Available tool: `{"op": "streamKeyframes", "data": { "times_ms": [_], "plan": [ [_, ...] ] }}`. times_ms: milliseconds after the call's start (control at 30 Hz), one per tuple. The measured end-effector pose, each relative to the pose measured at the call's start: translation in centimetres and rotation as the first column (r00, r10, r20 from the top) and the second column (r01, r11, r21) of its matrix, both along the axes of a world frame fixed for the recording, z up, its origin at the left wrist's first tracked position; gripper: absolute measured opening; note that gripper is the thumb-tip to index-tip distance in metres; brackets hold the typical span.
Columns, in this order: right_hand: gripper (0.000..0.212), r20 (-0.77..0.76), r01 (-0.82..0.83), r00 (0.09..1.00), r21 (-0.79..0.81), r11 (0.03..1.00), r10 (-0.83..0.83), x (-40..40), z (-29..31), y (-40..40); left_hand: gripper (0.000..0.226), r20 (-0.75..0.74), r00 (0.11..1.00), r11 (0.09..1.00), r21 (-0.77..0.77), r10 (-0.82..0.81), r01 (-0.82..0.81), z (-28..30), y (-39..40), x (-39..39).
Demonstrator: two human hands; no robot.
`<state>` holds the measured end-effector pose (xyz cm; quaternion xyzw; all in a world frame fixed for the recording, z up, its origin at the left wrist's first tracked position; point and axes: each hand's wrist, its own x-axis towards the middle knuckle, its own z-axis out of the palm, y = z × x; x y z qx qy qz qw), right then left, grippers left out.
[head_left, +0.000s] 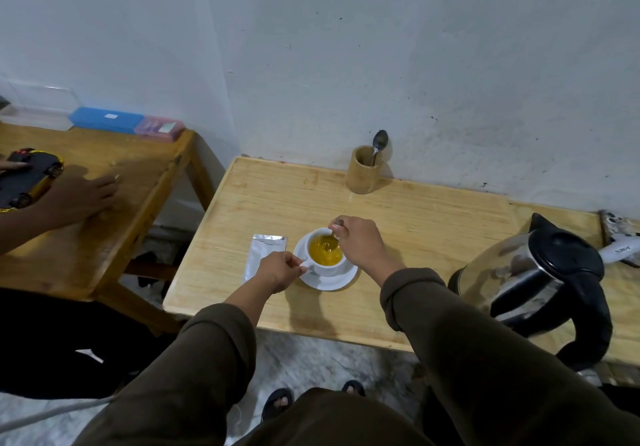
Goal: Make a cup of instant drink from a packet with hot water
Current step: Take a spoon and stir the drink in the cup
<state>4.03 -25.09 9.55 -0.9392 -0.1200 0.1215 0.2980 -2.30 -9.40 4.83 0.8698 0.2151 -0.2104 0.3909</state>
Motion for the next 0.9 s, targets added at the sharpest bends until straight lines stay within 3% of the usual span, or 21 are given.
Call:
{"op": "streamKeyframes", "data": {
  "times_ms": [233,433,733,900],
  "plan": [
    [0.028,-0.060,-0.069,0.996,0.043,0.997,0.071,-0.30,0.22,0.52,0.037,0.005,1.000,1.000,0.000,-0.006,0.006,0.10,-0.06,-0.01],
    [0.027,0.036,-0.067,0.997,-0.092,0.994,0.070,0.00,-0.13,0.30,0.036,0.010,1.000,1.000,-0.005,-0.004,0.004,0.07,-0.02,0.01],
    [0.028,-0.055,-0.085,0.995,0.024,0.996,0.086,0.00,0.05,0.29,0.038,0.017,1.000,0.999,-0.040,0.007,-0.006,-0.07,-0.03,0.03],
    [0.026,-0.015,-0.069,0.998,-0.053,0.996,0.068,0.34,-0.09,0.20,0.036,0.016,1.000,0.999,-0.038,0.010,-0.010,-0.15,0.01,-0.01]
  ]
}}
